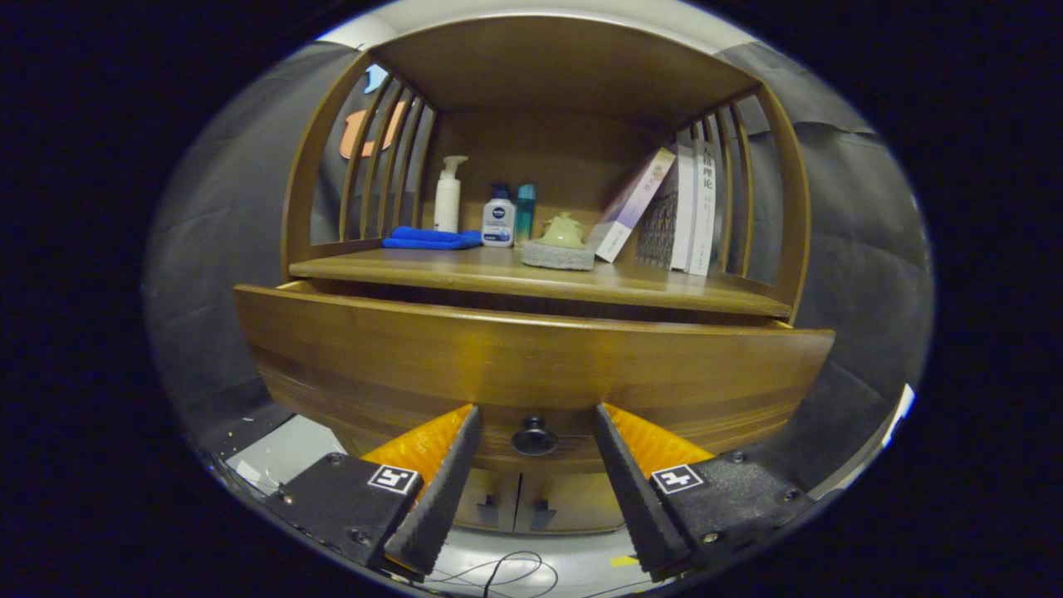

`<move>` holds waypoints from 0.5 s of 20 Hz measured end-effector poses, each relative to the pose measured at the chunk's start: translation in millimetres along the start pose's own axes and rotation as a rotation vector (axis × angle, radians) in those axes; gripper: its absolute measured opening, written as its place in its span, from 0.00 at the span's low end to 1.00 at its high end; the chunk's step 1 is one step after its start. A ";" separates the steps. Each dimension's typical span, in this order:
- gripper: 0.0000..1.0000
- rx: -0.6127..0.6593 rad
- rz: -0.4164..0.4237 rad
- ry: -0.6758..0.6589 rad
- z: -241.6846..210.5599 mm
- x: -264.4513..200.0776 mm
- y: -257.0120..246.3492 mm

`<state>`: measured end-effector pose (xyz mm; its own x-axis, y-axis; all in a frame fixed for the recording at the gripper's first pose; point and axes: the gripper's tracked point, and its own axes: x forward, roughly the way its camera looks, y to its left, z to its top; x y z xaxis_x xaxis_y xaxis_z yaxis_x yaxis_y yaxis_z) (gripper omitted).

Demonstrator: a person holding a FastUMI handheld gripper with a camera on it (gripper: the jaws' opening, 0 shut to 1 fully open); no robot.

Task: Pull open the drawer, take out the items inside it, and place them on the countertop above the cabinet.

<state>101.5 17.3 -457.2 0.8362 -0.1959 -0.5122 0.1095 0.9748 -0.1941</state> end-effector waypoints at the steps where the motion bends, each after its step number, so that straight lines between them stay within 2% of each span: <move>1: 0.88 0.003 0.000 0.005 2.0 4.6 0.3; 10: 0.87 -0.034 -0.011 0.016 15.7 45.7 -1.5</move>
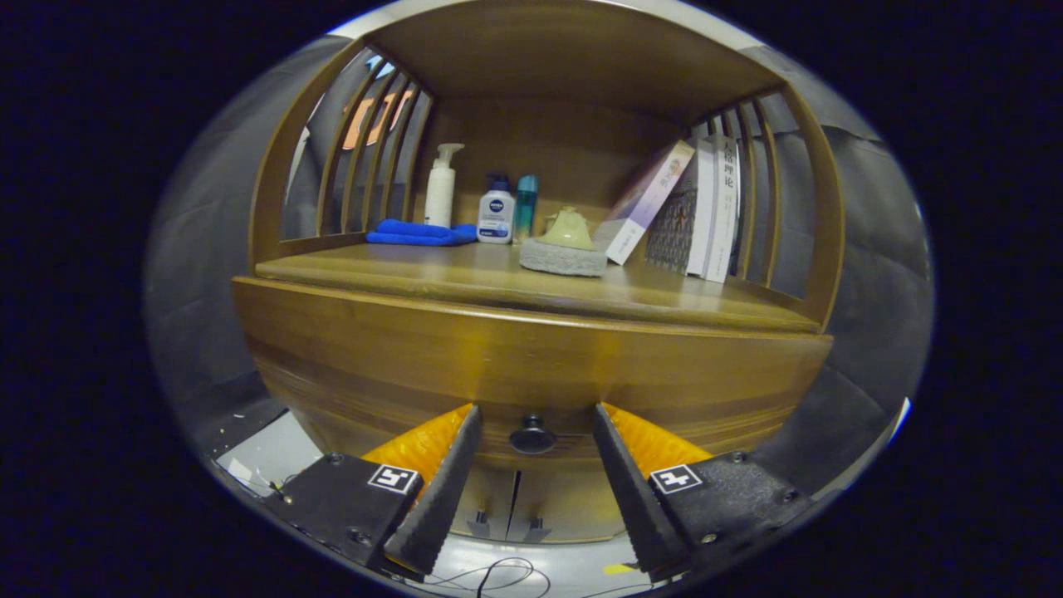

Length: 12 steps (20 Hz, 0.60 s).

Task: Pull open the drawer, take out the items inside it, and place them on the countertop above the cabinet.

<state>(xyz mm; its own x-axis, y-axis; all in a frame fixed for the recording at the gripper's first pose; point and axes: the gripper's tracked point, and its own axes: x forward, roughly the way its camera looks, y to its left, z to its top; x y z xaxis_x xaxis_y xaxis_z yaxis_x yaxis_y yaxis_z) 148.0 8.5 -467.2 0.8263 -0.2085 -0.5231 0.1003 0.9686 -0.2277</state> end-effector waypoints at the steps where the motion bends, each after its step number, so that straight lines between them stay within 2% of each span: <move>1: 0.87 0.006 -0.004 -0.003 0.5 3.1 0.3; 4: 0.87 -0.010 -0.029 -0.006 -1.1 2.0 -0.2; 7: 0.87 -0.031 0.005 -0.001 2.2 -2.4 0.1; 12: 0.87 0.055 0.052 -0.083 55.3 -59.0 -23.0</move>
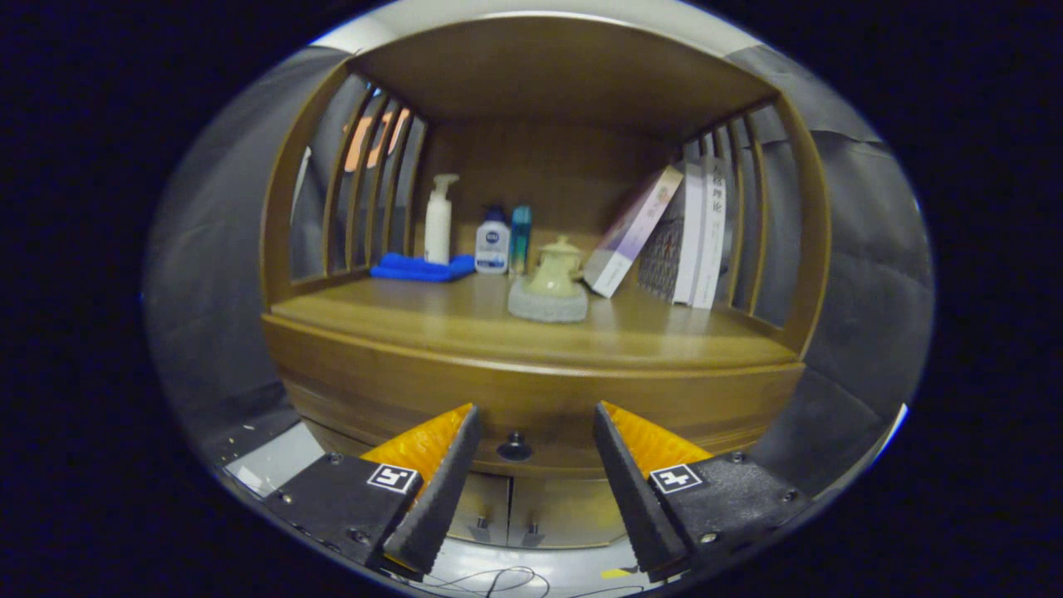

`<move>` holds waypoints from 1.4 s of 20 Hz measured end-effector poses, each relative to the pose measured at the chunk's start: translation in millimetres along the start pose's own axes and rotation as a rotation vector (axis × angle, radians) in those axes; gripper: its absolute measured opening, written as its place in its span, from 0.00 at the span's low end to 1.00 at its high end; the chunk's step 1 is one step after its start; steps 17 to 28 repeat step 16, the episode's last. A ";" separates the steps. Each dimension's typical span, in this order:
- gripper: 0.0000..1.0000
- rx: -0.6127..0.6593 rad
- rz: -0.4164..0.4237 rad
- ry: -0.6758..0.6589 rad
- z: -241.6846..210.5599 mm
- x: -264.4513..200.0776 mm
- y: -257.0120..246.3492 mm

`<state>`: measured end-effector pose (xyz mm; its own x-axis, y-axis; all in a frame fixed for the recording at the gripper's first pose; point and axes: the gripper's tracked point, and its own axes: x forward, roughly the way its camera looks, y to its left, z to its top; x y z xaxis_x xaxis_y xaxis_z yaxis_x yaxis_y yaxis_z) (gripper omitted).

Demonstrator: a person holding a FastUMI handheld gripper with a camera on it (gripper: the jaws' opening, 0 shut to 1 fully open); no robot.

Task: Pull open the drawer, take out the items inside it, and place them on the countertop above the cabinet.

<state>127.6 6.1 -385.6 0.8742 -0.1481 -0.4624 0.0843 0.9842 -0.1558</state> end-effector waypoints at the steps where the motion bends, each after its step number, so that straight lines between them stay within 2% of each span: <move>1: 0.87 0.021 0.013 -0.008 11.1 -14.3 -4.8; 4: 0.87 0.056 0.050 -0.052 54.3 -59.1 -20.8; 9: 0.88 0.041 0.088 -0.180 127.4 -139.0 -44.8; 13: 0.96 0.001 0.058 -0.291 175.4 -199.0 -63.9; 16: 0.98 0.021 0.068 -0.374 203.3 -235.6 -66.7; 28: 0.98 0.021 0.068 -0.374 203.3 -235.6 -66.7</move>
